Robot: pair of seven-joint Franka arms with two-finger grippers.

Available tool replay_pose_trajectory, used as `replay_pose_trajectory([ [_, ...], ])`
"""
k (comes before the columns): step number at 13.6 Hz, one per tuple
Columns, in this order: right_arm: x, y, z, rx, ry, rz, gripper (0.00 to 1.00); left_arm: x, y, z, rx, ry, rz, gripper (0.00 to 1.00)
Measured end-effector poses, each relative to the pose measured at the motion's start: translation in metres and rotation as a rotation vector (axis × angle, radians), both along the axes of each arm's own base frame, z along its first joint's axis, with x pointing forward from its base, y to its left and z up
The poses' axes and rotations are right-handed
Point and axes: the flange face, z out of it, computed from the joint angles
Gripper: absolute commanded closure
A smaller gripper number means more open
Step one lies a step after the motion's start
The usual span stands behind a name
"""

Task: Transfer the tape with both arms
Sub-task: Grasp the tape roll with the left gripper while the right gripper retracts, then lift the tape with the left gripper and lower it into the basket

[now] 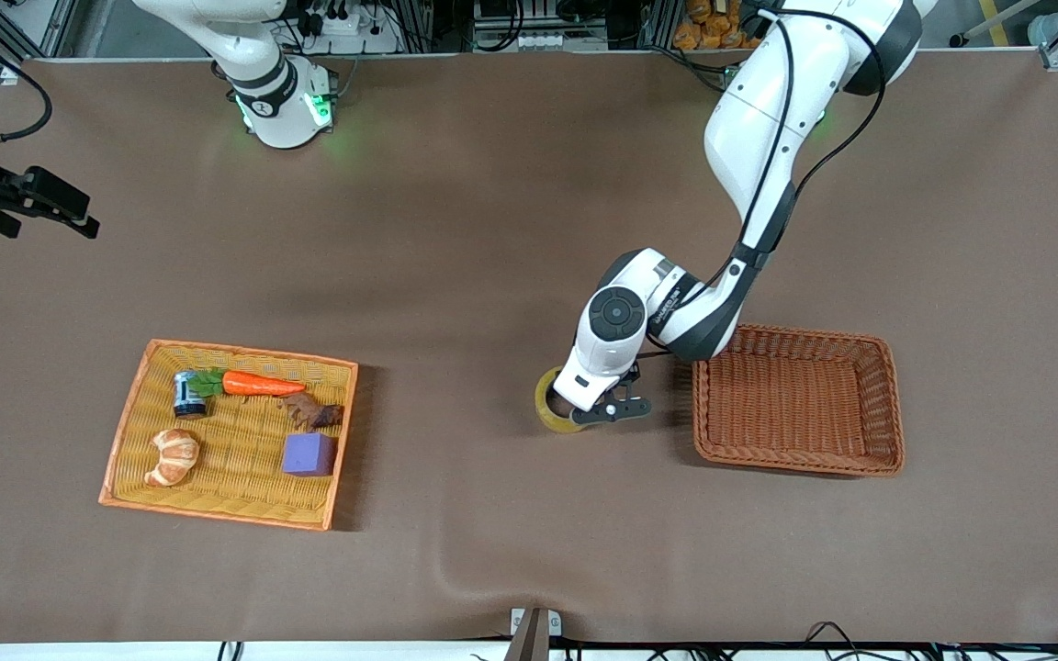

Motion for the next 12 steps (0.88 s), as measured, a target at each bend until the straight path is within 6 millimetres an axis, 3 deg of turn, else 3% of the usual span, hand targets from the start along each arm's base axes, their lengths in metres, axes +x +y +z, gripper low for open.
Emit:
replay_pose_trajectory([
  [4, -0.001, -0.003, 0.014, -0.006, 0.056, 0.038, 0.00, 0.020, 0.010, 0.027, -0.017, -0.046, 0.024, 1.00],
  [6, 0.005, -0.003, 0.017, -0.013, 0.056, 0.041, 0.00, 0.045, 0.034, 0.074, -0.036, -0.089, 0.067, 1.00],
  [8, 0.009, -0.001, 0.016, -0.062, 0.059, 0.052, 0.00, 0.066, 0.075, 0.143, -0.024, -0.111, 0.092, 1.00],
  [10, 0.012, 0.010, 0.014, -0.079, 0.056, 0.073, 0.00, 0.075, 0.133, 0.204, 0.030, -0.074, 0.097, 1.00],
  [11, 0.012, 0.012, 0.013, -0.077, 0.054, 0.078, 0.00, 0.076, 0.166, 0.220, 0.062, -0.031, 0.119, 1.00],
  [12, 0.013, 0.013, 0.013, -0.069, 0.053, 0.077, 0.00, 0.076, 0.198, 0.221, 0.093, 0.022, 0.151, 1.00],
])
